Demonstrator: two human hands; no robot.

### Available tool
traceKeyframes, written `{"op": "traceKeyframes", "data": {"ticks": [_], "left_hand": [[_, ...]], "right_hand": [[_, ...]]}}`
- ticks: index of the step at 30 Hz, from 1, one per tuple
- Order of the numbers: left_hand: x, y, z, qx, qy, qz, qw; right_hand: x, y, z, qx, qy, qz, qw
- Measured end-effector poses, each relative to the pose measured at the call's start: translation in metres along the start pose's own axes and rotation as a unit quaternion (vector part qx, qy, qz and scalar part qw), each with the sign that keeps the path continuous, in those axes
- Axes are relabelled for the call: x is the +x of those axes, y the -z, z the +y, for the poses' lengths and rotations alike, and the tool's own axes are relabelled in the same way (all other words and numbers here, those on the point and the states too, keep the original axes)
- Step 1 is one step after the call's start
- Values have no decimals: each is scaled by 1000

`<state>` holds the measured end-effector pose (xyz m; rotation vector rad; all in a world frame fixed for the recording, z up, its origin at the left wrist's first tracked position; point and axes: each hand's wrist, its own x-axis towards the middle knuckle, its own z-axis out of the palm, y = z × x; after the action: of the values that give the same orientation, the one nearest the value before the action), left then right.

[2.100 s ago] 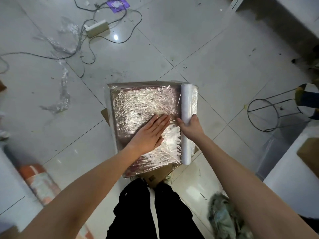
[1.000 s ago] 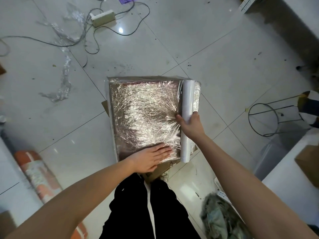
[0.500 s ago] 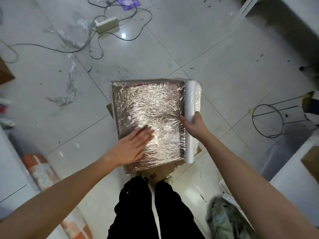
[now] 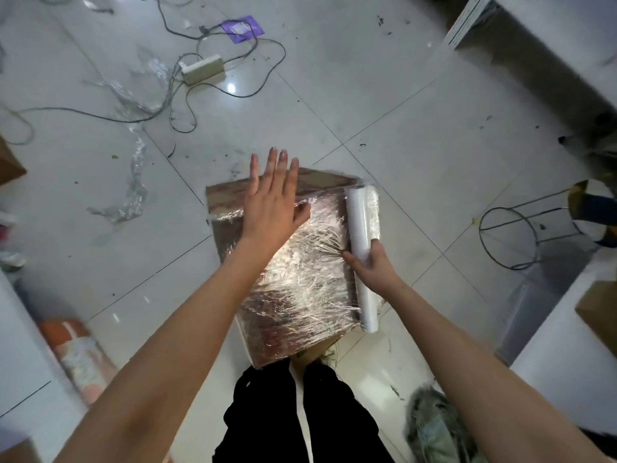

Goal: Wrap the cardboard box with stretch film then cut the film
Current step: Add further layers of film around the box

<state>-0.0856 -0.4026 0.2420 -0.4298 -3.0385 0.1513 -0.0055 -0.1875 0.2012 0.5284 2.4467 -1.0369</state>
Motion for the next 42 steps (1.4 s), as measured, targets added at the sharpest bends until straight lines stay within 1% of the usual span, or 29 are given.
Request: {"op": "traceKeyframes", "data": {"ticks": [2, 3, 4, 6, 9, 12, 17, 21, 25, 28, 30, 32, 36, 37, 40, 42], "left_hand": [[11, 2, 9, -46, -40, -72, 996], [10, 2, 10, -72, -69, -95, 990], [7, 0, 11, -84, -98, -96, 987], [2, 2, 6, -78, -131, -69, 986], [6, 7, 1, -75, -119, -50, 989], [16, 9, 2, -83, -125, -46, 988], [29, 10, 17, -121, -155, -17, 980], [38, 11, 26, -145, -181, -12, 973], [40, 7, 24, -193, -182, 2, 964], [37, 2, 17, -224, -186, 14, 957], [33, -1, 9, -250, -183, 41, 950], [31, -3, 1, -253, -167, 60, 951], [32, -5, -8, -229, -135, 32, 964], [32, -5, -10, -225, -132, 31, 965], [31, -3, -16, -270, -156, 74, 947], [31, -4, -18, -286, -161, 88, 940]], "right_hand": [[-3, -4, 0, -12, 6, 0, 1000], [-4, -4, 0, -18, 7, 3, 1000], [-4, -4, -2, -21, 7, 6, 1000], [-4, -4, -3, -27, 12, 8, 1000], [-5, -7, -5, 2, 13, 20, 1000], [-7, -10, -5, 39, 1, 61, 997], [-10, -10, 1, 95, -28, 125, 987], [-10, -7, 2, 110, -23, 162, 980], [-11, -4, 0, 108, -10, 197, 974], [-10, 0, -3, 95, -15, 188, 978], [-8, 4, -5, 71, -20, 183, 980], [-5, 7, -9, 40, -23, 167, 985], [-3, 12, -24, 16, -32, 171, 985], [-1, 14, -26, 21, -32, 160, 986], [0, 22, -27, 68, -38, 75, 994], [2, 27, -25, 74, -35, 16, 997]]}}
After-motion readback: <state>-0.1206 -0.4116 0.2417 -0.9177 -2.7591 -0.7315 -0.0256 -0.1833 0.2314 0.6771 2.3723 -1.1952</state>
